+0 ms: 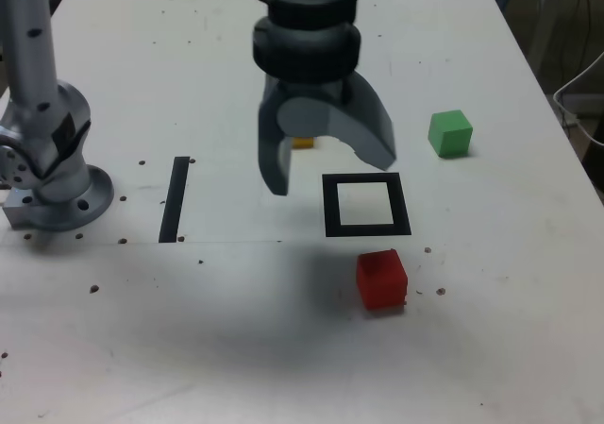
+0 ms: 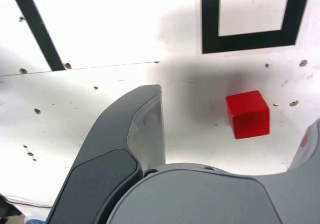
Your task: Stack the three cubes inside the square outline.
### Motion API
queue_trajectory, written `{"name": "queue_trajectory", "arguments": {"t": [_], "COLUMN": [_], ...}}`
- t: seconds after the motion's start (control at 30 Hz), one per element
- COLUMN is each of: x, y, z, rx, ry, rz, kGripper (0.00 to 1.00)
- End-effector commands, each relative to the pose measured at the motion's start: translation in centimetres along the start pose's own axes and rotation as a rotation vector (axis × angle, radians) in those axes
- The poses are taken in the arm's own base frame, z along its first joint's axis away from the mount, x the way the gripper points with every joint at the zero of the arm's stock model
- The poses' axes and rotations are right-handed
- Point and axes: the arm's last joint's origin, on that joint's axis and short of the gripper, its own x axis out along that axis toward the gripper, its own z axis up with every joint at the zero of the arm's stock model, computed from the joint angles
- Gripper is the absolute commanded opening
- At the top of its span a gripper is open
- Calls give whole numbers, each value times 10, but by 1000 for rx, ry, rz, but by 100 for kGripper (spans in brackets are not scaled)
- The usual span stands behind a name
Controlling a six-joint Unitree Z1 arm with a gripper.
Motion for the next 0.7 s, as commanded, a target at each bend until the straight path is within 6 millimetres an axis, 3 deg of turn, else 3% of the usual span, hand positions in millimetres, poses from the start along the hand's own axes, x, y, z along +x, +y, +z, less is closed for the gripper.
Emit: {"name": "queue_trajectory", "arguments": {"t": [0.0,0.27,0.67], "x": [1,8,38], "y": [-5,-26,-35], "z": [7,29,56], "rx": [5,15,-8], "ry": [-8,-11,35], "rz": [5,-4,-2], "kGripper": [97,97,96]}}
